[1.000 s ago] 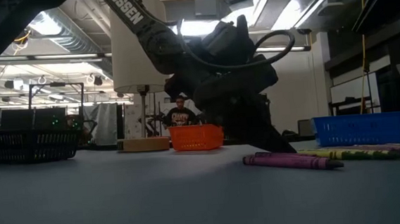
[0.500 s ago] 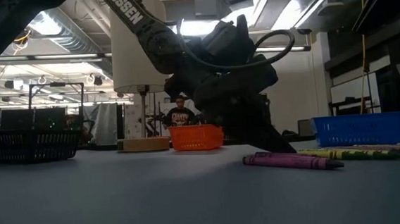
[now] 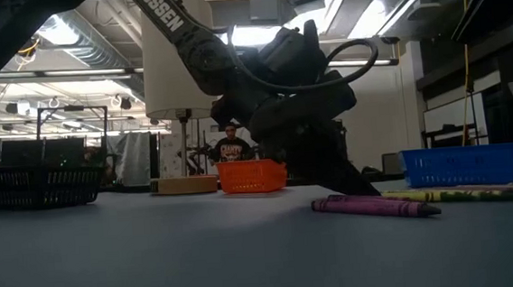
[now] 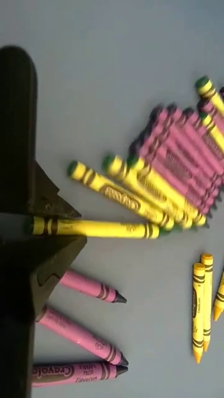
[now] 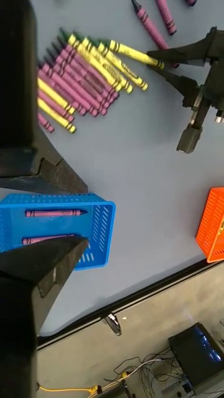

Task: Sort crayons
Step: Put the green crayon into the black basket

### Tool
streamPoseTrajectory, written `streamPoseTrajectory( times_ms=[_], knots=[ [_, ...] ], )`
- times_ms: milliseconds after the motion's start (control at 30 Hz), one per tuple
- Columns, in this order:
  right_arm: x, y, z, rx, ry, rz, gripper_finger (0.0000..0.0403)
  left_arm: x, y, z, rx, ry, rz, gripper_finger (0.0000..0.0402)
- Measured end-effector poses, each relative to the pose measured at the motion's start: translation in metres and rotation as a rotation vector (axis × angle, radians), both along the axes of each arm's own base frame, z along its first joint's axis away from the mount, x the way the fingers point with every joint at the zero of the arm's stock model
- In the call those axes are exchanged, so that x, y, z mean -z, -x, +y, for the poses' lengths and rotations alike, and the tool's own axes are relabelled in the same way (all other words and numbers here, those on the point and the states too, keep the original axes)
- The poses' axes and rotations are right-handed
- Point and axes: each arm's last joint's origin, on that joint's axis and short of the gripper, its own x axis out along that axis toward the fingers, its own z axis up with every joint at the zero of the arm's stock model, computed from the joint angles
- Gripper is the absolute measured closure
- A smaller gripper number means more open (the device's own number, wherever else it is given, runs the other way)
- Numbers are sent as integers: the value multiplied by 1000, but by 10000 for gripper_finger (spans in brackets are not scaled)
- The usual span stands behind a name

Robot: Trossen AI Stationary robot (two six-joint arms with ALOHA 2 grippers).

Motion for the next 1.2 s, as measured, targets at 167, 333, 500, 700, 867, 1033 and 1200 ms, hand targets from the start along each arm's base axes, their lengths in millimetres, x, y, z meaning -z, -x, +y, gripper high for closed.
streamPoseTrajectory(
  times_ms=[167, 333, 500, 700, 867, 1033, 1200],
  knots=[
    [0, 0, 0, 0, 0, 0, 284, 0, 0, 0, 1, 1, 0, 384],
    [0, 0, 0, 0, 0, 0, 284, 0, 0, 0, 1, 7, -5, 385],
    [0, 0, 0, 0, 0, 0, 284, -2, -1, 0, 15, 40, -15, 386],
    [0, 0, 0, 0, 0, 0, 284, -12, 0, 0, 1, 70, -14, 386],
    [0, 0, 0, 0, -1, 0, 284, -25, -1, -1, 4, 71, -59, 386],
    [0, 0, 0, 0, -1, 1, 284, -37, -2, 2, -6, 64, -100, 387],
    [0, 0, 0, -3, 1, 2, 284, -50, -10, 12, -59, 26, -246, 387]
  ],
)
